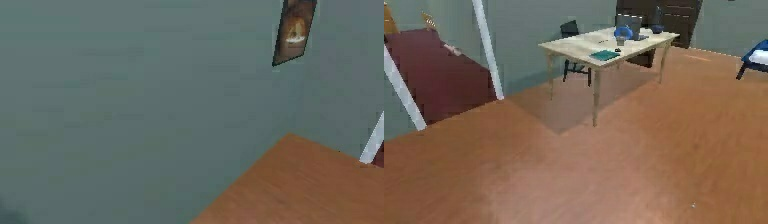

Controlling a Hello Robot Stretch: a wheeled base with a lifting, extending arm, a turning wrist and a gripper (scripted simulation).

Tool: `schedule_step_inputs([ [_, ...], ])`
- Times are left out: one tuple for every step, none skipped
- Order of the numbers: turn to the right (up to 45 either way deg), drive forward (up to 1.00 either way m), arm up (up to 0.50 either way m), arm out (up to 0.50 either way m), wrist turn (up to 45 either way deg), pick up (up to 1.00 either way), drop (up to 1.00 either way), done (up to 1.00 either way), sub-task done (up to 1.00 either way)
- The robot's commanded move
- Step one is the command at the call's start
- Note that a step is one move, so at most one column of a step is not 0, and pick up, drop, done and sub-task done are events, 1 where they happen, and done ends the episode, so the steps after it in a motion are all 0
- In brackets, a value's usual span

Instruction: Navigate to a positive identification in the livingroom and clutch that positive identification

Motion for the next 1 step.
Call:
schedule_step_inputs([
  [0.0, 0.05, 0.00, 0.00, 0.0, 0.00, 0.00, 0.00, 0.00],
])
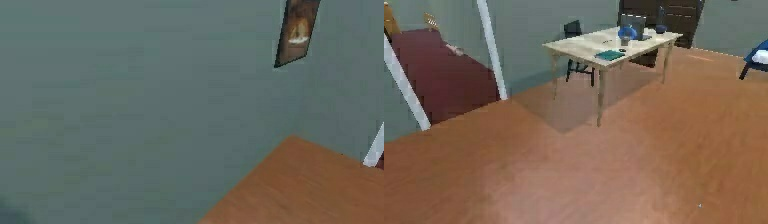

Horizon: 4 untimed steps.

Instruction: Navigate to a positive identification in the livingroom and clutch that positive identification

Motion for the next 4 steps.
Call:
schedule_step_inputs([
  [45.0, 0.00, 0.00, 0.00, 0.0, 0.00, 0.00, 0.00, 0.00],
  [18.0, 0.00, 0.00, 0.00, 0.0, 0.00, 0.00, 0.00, 0.00],
  [0.0, 1.00, 0.00, 0.00, 0.0, 0.00, 0.00, 0.00, 0.00],
  [0.0, 1.00, 0.00, 0.00, 0.0, 0.00, 0.00, 0.00, 0.00],
])
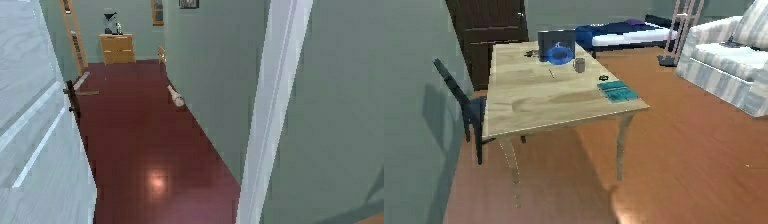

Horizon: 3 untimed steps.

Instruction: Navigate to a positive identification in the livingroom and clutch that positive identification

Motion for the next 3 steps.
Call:
schedule_step_inputs([
  [0.0, 0.20, 0.00, 0.00, 0.0, 0.00, 0.00, 0.00, 0.00],
  [-6.0, 0.00, 0.00, 0.00, 0.0, 0.00, 0.00, 0.00, 0.00],
  [0.0, 1.00, 0.00, 0.00, 0.0, 0.00, 0.00, 0.00, 0.00],
])
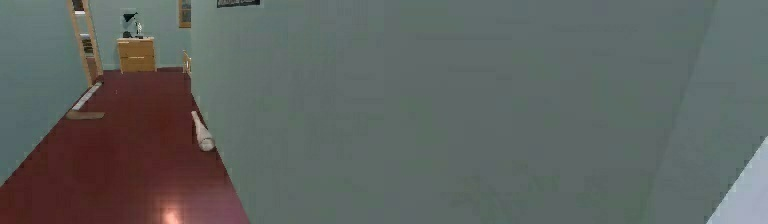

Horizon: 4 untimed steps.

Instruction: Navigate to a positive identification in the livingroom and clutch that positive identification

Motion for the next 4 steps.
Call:
schedule_step_inputs([
  [-9.0, 0.00, 0.00, 0.00, 0.0, 0.00, 0.00, 0.00, 0.00],
  [0.0, 0.05, 0.00, 0.00, 0.0, 0.00, 0.00, 0.00, 0.00],
  [-6.0, 0.00, 0.00, 0.00, 0.0, 0.00, 0.00, 0.00, 0.00],
  [0.0, 1.00, 0.00, 0.00, 0.0, 0.00, 0.00, 0.00, 0.00],
])
